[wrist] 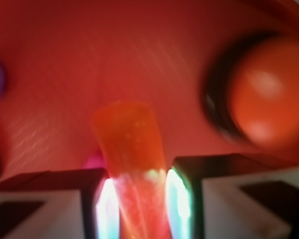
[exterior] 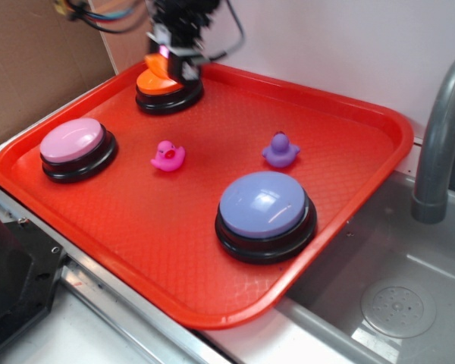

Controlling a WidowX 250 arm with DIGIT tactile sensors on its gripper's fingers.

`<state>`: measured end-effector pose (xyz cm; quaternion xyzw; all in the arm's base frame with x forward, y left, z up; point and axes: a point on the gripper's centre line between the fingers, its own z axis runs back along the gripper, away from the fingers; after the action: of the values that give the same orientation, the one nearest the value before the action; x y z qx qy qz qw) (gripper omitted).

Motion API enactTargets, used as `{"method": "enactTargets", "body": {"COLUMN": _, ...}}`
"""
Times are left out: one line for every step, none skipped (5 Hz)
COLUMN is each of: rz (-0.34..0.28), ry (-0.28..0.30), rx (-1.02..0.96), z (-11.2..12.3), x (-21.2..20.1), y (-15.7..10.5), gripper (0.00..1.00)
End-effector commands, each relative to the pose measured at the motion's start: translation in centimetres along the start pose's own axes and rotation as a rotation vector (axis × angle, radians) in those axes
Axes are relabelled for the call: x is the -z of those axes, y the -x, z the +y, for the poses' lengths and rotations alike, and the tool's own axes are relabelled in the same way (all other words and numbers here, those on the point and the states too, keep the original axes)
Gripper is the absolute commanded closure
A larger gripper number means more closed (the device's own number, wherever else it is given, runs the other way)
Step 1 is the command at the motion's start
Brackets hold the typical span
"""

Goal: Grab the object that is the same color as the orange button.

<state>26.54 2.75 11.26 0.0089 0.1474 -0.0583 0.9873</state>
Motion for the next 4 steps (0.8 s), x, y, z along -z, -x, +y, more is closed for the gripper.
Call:
{"method": "enactTargets", "body": {"rz": -0.152, "ry": 0.008, "rx": -0.157, "z": -0.4, "x": -5.5, "y": 6.8, "gripper": 1.0}}
{"method": "enactTargets", "body": {"rz": -0.203, "ry": 0.008, "rx": -0.203, "z": -0.7, "x": -6.8, "y": 9.0, "gripper": 1.0}}
{"method": "enactTargets", "body": {"rz": -0.281, "ry": 0.003, "rx": -0.237, "z": -0.9, "x": -7.6, "y": 11.2, "gripper": 1.0}}
{"method": "enactTargets", "body": {"rz": -0.34, "ry": -0.002, "rx": -0.292, "z": -0.9, "x": -7.6, "y": 12.4, "gripper": 1.0}}
